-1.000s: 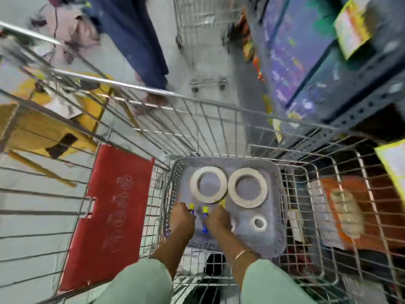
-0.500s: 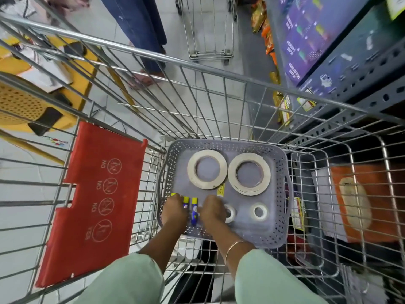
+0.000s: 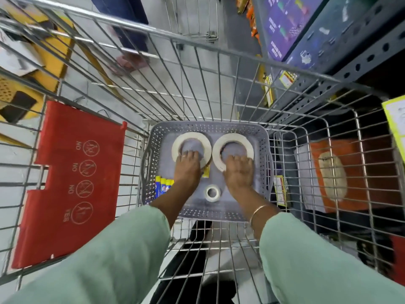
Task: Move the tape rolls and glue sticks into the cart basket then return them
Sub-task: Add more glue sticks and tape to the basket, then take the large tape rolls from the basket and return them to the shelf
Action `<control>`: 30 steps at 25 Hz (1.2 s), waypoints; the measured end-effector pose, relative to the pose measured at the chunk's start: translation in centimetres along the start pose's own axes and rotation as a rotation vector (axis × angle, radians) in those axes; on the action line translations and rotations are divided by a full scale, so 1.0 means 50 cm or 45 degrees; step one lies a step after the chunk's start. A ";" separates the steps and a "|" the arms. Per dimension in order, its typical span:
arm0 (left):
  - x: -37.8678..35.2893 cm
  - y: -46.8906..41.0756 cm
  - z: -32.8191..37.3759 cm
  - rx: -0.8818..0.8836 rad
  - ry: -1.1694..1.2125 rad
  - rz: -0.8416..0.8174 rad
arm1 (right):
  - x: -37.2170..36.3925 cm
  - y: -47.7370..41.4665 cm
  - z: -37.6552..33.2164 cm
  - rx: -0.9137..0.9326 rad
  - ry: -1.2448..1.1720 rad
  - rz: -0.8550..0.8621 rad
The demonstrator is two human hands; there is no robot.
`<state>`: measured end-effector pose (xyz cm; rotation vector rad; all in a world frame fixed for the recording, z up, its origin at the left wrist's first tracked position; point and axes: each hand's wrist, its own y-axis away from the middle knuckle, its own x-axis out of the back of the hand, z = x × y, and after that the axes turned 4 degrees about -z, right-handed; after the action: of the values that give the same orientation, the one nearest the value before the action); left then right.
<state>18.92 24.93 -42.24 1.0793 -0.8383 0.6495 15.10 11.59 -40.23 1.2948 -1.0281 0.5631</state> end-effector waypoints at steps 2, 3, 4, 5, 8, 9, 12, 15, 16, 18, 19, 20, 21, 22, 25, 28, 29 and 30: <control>-0.011 0.000 -0.007 -0.020 -0.064 -0.033 | -0.005 -0.004 0.000 0.068 0.020 -0.027; -0.015 0.007 -0.008 -0.020 -0.104 -0.034 | -0.006 -0.005 -0.002 0.086 0.010 -0.025; -0.019 0.011 -0.009 -0.061 -0.138 -0.045 | -0.006 -0.002 -0.005 0.106 0.012 -0.036; -0.019 0.020 -0.007 -0.067 -0.165 -0.074 | -0.007 0.006 -0.004 0.127 0.010 -0.054; 0.010 0.037 0.002 -0.089 -0.073 -0.018 | 0.012 0.032 0.005 0.187 0.015 -0.041; 0.026 0.042 0.009 -0.066 -0.031 -0.011 | 0.028 0.039 0.008 0.172 -0.007 -0.018; 0.074 0.075 0.025 -0.029 -0.056 0.094 | 0.092 0.084 0.014 0.190 -0.033 0.046; 0.149 0.135 0.071 -0.090 -0.001 0.189 | 0.195 0.154 0.035 0.182 -0.059 0.154; 0.175 0.163 0.093 -0.136 0.019 0.231 | 0.236 0.189 0.044 0.186 -0.077 0.190; 0.225 0.217 0.140 -0.214 0.072 0.306 | 0.303 0.263 0.067 0.194 -0.119 0.279; 0.245 0.240 0.162 -0.232 0.110 0.327 | 0.327 0.301 0.081 0.196 -0.137 0.333; 0.267 0.263 0.190 -0.257 0.145 0.347 | 0.352 0.340 0.101 0.198 -0.160 0.405; 0.289 0.292 0.219 -0.292 0.184 0.361 | 0.372 0.381 0.123 0.210 -0.191 0.484; 0.306 0.325 0.248 -0.363 0.221 0.381 | 0.388 0.426 0.148 0.211 -0.235 0.563; 0.355 0.417 0.341 -0.666 0.284 0.434 | 0.435 0.559 0.228 0.118 -0.326 0.757; 0.387 0.505 0.466 -0.997 0.265 0.451 | 0.448 0.694 0.332 -0.092 -0.393 0.953; 0.389 0.531 0.520 -1.122 0.259 0.439 | 0.441 0.738 0.372 -0.194 -0.413 1.000; 0.383 0.555 0.578 -1.232 0.256 0.402 | 0.431 0.784 0.412 -0.309 -0.427 1.029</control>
<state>-0.65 8.57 -5.89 0.0071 -0.9913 0.4991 -13.48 -3.15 -2.90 0.7318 -1.8594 0.8022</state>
